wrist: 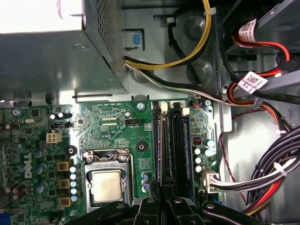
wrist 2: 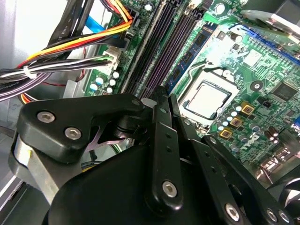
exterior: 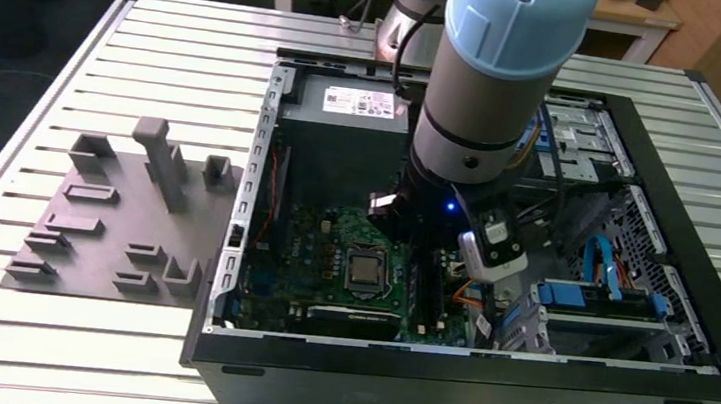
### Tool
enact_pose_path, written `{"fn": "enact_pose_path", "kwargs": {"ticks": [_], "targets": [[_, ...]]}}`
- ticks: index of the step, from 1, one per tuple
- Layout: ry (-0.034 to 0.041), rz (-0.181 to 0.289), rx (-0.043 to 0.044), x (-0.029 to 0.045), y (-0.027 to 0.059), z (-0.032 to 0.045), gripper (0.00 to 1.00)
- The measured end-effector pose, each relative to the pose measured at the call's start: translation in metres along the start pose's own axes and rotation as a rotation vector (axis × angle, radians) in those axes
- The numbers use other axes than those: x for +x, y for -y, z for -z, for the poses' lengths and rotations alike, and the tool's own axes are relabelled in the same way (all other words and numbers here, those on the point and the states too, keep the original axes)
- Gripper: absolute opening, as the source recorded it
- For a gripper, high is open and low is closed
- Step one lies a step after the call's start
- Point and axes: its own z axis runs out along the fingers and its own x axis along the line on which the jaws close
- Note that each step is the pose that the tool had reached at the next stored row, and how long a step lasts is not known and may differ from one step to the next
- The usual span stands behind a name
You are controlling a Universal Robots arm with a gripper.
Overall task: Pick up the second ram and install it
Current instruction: 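Insert the second ram into the second slot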
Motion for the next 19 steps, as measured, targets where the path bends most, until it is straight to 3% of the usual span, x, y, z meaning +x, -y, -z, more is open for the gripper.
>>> {"fn": "enact_pose_path", "kwargs": {"ticks": [19], "targets": [[0.0, 0.0, 0.0002, -0.0001, 0.0004, -0.0093, 0.14]]}}
